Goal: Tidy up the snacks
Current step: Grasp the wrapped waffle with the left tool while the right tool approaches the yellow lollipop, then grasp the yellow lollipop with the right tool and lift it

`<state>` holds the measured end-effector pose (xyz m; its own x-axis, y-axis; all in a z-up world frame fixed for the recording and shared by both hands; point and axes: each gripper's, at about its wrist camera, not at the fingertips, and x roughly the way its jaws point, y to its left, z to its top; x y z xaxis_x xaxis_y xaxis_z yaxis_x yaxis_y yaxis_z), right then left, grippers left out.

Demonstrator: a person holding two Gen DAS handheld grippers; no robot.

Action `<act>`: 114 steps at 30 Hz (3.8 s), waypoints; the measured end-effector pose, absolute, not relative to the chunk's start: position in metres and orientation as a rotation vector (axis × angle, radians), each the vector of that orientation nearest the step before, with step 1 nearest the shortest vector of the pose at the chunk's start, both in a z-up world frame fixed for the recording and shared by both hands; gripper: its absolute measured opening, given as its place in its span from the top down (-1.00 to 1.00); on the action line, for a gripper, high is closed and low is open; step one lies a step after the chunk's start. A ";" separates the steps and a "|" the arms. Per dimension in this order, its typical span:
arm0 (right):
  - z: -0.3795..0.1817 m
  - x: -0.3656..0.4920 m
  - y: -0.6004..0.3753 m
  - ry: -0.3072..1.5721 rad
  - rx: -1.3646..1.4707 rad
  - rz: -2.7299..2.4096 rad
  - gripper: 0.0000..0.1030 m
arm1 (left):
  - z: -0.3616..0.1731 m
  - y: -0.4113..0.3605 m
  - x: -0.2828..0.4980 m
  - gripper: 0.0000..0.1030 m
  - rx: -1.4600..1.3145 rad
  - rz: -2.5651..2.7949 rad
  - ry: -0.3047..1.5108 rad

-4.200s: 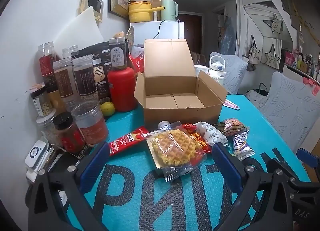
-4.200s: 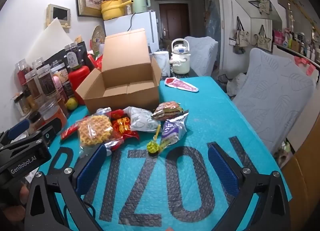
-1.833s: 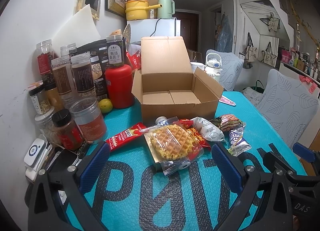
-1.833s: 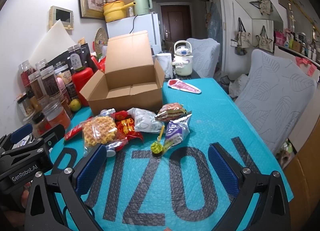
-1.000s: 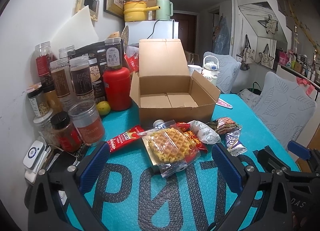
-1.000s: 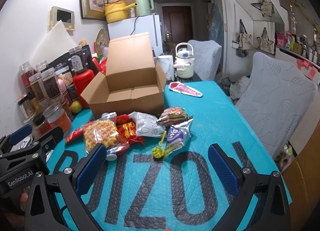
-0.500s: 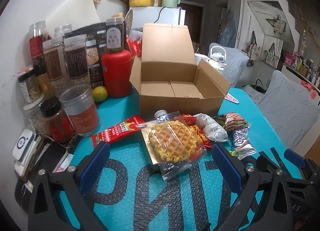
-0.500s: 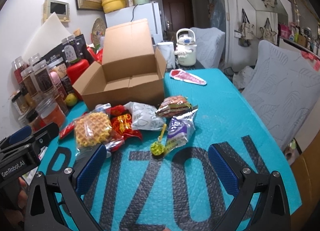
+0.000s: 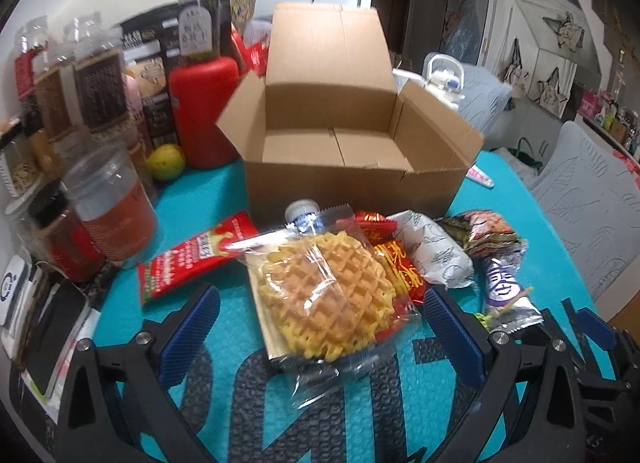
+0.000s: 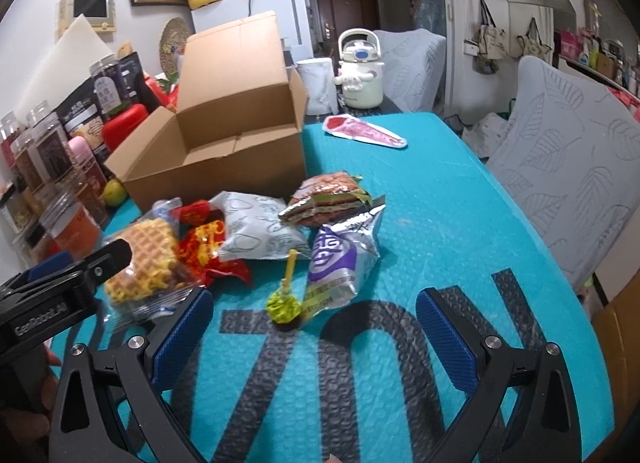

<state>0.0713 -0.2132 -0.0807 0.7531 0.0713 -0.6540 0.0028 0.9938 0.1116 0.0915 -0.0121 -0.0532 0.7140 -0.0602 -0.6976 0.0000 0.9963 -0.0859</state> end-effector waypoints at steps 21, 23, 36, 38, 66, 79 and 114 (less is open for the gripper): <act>-0.103 0.110 -0.235 0.787 0.163 0.045 -1.00 | -0.089 -0.029 0.147 -0.85 -0.012 0.042 0.879; -0.104 0.111 -0.236 0.791 0.167 0.042 -1.00 | -0.086 -0.026 0.144 -0.64 -0.005 0.039 0.855; -0.104 0.112 -0.231 0.779 0.154 0.060 -1.00 | -0.060 -0.018 0.123 -0.49 -0.027 -0.062 0.753; -0.102 0.112 -0.228 0.767 0.134 0.061 -1.00 | -0.053 -0.015 0.119 -0.49 -0.038 -0.076 0.735; -0.106 0.084 -0.165 0.759 -0.076 0.321 -0.07 | -0.061 0.014 0.091 -0.49 -0.082 -0.179 0.775; -0.135 0.107 -0.156 0.867 -0.050 0.293 0.51 | -0.061 0.025 0.088 -0.49 -0.111 -0.174 0.771; -0.016 0.089 -0.130 0.653 -0.073 0.421 0.52 | 0.029 0.019 0.090 -0.49 -0.064 -0.207 0.643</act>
<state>0.0890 -0.1303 -0.0163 0.7135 0.3564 -0.6033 -0.4020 0.9134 0.0642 0.0901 0.0195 0.0294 0.7806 -0.2114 -0.5882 0.1720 0.9774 -0.1229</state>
